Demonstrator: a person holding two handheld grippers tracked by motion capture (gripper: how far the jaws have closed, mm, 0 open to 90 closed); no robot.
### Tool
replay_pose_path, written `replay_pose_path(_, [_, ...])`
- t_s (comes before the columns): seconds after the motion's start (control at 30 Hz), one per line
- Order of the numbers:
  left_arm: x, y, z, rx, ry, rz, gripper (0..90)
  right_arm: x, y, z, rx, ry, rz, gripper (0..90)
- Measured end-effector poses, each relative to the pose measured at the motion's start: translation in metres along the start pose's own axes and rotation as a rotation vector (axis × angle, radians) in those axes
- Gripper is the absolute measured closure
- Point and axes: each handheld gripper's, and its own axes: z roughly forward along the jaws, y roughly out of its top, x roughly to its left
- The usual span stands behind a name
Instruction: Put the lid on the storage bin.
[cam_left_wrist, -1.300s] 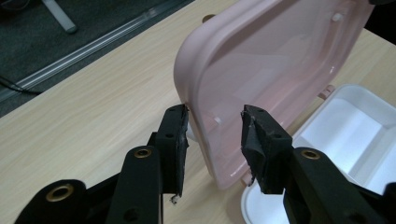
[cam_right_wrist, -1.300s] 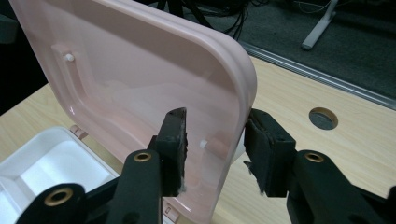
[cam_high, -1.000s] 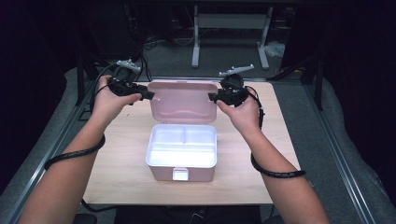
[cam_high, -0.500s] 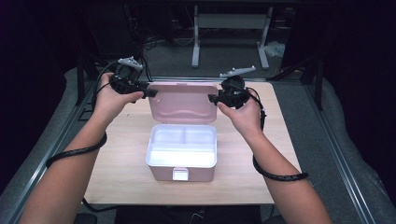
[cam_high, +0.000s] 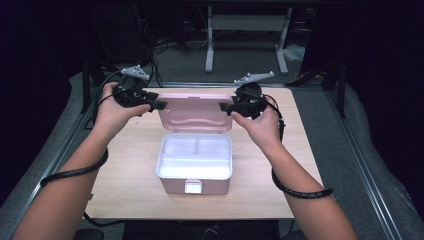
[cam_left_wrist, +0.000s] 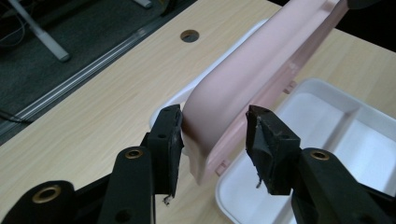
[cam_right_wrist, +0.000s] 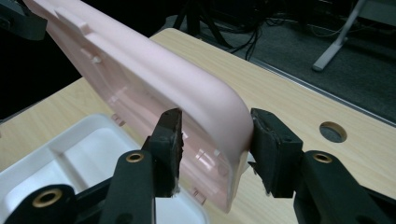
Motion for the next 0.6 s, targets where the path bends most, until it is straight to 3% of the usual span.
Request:
replay_pose_path(0.23, [-0.022, -0.009, -0.01, 0.017, -0.016, 0.058, 53.7, 0.011, -0.015, -0.015, 0.005, 0.045, -0.024, 54.3])
replay_pose_path(0.33, [-0.028, -0.013, -0.013, 0.027, -0.004, 0.085, 53.4, 0.018, -0.02, -0.019, 0.006, 0.027, -0.053, 54.2])
replay_pose_path(0.6, [-0.037, -0.028, -0.016, 0.017, -0.012, 0.096, 52.2, 0.024, -0.032, -0.027, 0.008, 0.041, -0.065, 52.8])
